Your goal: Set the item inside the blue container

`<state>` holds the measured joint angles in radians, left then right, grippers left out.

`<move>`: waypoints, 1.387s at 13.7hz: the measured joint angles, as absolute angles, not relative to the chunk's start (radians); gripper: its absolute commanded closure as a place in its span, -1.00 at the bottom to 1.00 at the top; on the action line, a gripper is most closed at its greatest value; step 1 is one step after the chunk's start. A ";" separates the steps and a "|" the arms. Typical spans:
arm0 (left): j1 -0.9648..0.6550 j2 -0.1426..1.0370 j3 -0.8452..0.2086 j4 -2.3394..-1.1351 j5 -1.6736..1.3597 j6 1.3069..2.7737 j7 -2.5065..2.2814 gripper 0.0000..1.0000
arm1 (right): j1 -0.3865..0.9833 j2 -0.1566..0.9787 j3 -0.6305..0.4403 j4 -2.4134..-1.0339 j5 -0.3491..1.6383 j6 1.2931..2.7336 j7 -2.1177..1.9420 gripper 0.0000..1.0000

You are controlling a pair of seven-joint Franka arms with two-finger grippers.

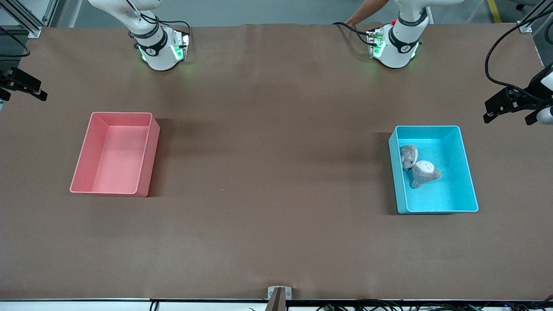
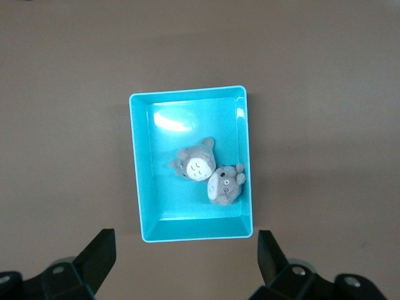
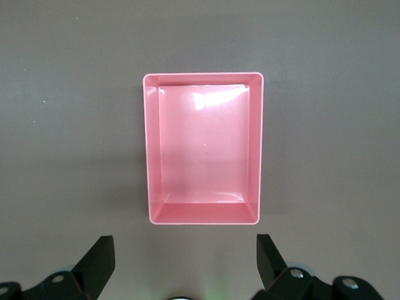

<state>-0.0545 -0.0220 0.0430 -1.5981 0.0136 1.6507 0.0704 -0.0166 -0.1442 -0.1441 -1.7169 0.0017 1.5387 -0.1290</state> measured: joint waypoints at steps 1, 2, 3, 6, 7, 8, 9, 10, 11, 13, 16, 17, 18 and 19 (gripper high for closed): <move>-0.054 -0.022 0.043 -1.598 0.014 1.651 0.070 -0.99 | -0.017 -0.144 -0.144 -1.717 0.002 1.539 -0.129 -1.00; -0.054 -0.022 0.043 -1.598 0.014 1.651 0.070 -0.99 | -0.017 -0.144 -0.144 -1.717 0.002 1.539 -0.129 -1.00; -0.054 -0.022 0.044 -1.598 0.014 1.651 0.070 -0.99 | -0.017 -0.144 -0.144 -1.717 0.002 1.539 -0.129 -1.00; -0.054 -0.022 0.044 -1.598 0.014 1.651 0.070 -0.99 | -0.017 -0.144 -0.144 -1.717 0.001 1.539 -0.129 -1.00; -0.054 -0.023 0.043 -1.597 0.014 1.651 0.070 -0.99 | -0.017 -0.144 -0.144 -1.717 0.000 1.539 -0.129 -1.00; -0.054 -0.023 0.041 -1.597 0.014 1.651 0.070 -0.99 | -0.017 -0.144 -0.144 -1.717 -0.002 1.540 -0.129 -1.00; -0.055 -0.023 0.040 -1.597 0.014 1.651 0.070 -0.99 | -0.017 -0.144 -0.144 -1.717 -0.003 1.540 -0.130 -1.00; -0.055 -0.023 0.038 -1.595 0.014 1.651 0.070 -0.99 | -0.017 -0.144 -0.144 -1.717 -0.004 1.540 -0.130 -1.00; -0.056 -0.024 0.037 -1.593 0.014 1.651 0.070 -0.99 | -0.017 -0.144 -0.144 -1.717 -0.004 1.540 -0.130 -1.00; -0.056 -0.024 0.037 -1.590 0.014 1.651 0.070 -0.99 | -0.017 -0.144 -0.144 -1.717 -0.005 1.540 -0.130 -1.00; -0.056 -0.028 0.037 -1.585 0.014 1.651 0.070 -0.99 | -0.017 -0.144 -0.144 -1.717 -0.005 1.541 -0.130 -1.00; -0.056 -0.028 0.037 -1.583 0.013 1.651 0.070 -0.99 | -0.017 -0.144 -0.144 -1.717 -0.005 1.540 -0.130 -1.00; -0.056 -0.028 0.036 -1.581 0.013 1.651 0.070 -0.99 | -0.017 -0.144 -0.144 -1.717 -0.006 1.540 -0.130 -1.00; -0.056 -0.028 0.035 -1.578 0.013 1.651 0.070 -0.99 | -0.017 -0.144 -0.145 -1.717 -0.006 1.540 -0.130 -1.00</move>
<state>-0.0559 -0.0283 0.0347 -1.5782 0.0135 1.6505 0.0702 -0.0166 -0.1442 -0.1449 -1.7169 -0.0063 1.5405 -0.1301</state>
